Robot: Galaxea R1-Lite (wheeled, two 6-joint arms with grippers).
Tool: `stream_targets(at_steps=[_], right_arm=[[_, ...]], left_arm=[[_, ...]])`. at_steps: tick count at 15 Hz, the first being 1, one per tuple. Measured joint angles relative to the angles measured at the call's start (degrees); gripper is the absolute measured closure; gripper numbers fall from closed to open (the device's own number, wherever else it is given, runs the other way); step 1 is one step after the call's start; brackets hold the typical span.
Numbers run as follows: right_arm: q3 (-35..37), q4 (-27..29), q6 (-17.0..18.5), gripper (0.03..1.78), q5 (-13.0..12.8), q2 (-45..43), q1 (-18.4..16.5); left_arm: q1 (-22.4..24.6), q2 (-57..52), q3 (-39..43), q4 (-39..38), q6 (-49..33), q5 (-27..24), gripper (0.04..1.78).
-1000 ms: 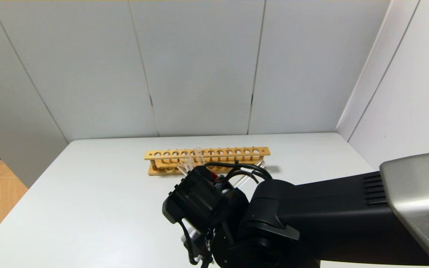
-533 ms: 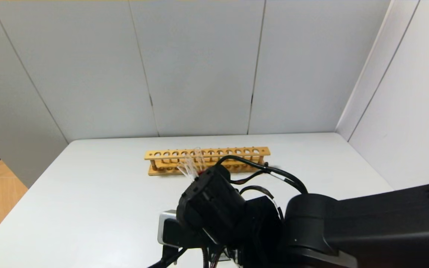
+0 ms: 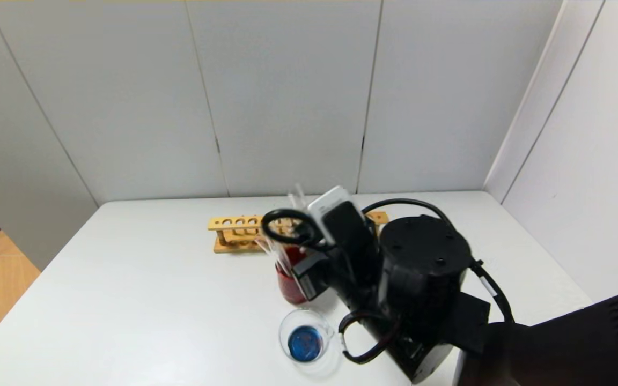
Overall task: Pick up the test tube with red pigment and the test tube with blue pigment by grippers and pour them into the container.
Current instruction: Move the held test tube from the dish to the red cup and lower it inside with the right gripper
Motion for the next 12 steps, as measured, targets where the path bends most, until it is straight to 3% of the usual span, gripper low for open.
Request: stream_targets(at_steps=[2,3,5,7,9,12], right_arm=[[1.1,-9.65,4.21,1.49,-0.66,-0.13,-2.69],[0.9,-11.86,6.91,1.49,-1.84,-0.29,-3.96],[0.51,-11.84,13.17,1.49,-4.08,-0.46,-5.64],[0.71,-11.45,19.88,1.49,-4.44,0.15,-7.05],[0.83,-11.47,22.7,1.49,-4.39,1.88,-7.52],[-1.71,-11.64,23.77,1.49,-4.27,5.6,-7.19]], left_arm=[[0.0,0.0,0.0,0.0,0.05,0.0,0.08],[0.0,0.0,0.0,0.0,0.07,0.0,0.08],[0.0,0.0,0.0,0.0,0.05,0.02,0.08],[0.0,0.0,0.0,0.0,0.02,0.0,0.08],[0.0,0.0,0.0,0.0,0.02,0.0,0.08],[0.0,0.0,0.0,0.0,0.02,0.0,0.08]])
